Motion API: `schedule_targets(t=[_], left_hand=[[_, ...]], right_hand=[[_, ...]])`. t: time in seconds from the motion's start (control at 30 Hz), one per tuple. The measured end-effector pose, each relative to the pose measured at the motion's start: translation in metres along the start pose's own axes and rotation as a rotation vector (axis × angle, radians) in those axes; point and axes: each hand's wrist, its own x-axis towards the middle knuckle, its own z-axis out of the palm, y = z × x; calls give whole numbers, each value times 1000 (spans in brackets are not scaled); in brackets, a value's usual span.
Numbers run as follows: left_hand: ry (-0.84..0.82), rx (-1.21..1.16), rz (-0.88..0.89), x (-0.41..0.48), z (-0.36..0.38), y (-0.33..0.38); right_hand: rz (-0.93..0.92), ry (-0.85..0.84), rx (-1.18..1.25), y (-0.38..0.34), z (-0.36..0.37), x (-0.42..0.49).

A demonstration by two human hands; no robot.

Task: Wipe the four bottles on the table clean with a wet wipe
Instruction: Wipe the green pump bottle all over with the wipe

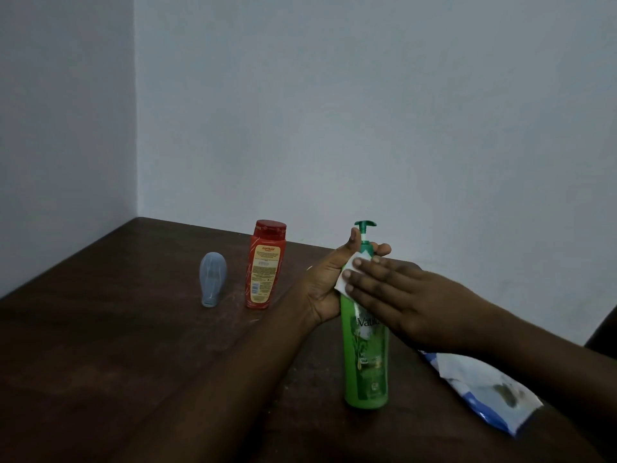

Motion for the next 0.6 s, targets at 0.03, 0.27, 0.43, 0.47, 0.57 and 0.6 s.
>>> schedule_targets(t=[0.03, 0.27, 0.43, 0.47, 0.57, 0.6], left_hand=[[3, 3, 4, 1, -1, 0], [4, -9, 115, 4, -4, -3], [11, -14, 115, 2, -3, -3], [14, -25, 113, 2, -1, -3], [14, -46, 94, 1, 2, -3], [17, -40, 79, 0, 3, -3]], right_hand=[[12, 6, -5, -1, -1, 0], [-223, -114, 95, -50, 5, -26], [-298, -161, 93, -58, -1, -31], [-304, -146, 86, -56, 2, -29], [-183, -52, 82, -40, 13, -19], [-121, -17, 71, -33, 15, -15]])
